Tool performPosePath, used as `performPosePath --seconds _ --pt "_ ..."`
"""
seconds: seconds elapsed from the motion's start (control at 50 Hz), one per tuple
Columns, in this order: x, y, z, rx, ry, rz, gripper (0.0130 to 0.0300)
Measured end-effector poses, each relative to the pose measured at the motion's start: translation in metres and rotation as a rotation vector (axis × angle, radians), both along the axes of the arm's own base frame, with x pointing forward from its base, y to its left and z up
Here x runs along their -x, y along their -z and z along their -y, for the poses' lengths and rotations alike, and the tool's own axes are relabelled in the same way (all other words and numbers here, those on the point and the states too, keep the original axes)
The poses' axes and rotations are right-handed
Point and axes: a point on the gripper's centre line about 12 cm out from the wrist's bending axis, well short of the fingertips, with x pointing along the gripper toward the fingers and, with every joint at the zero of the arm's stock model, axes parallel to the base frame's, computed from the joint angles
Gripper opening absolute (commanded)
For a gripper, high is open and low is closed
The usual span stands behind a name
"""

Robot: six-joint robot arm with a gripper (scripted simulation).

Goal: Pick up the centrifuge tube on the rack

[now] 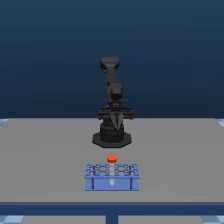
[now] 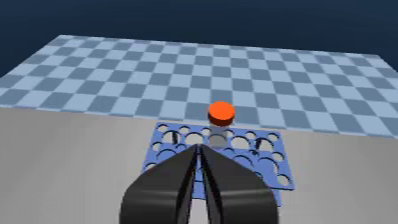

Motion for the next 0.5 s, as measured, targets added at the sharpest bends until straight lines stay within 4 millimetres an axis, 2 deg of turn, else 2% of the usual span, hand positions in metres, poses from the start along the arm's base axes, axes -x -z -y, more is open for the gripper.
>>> performPosePath --seconds 0.02,0.5 --pt "0.0 0.0 0.0 0.0 0.0 0.0 0.03" --pt "-0.0001 0.0 0.0 0.0 0.0 0.0 0.03"
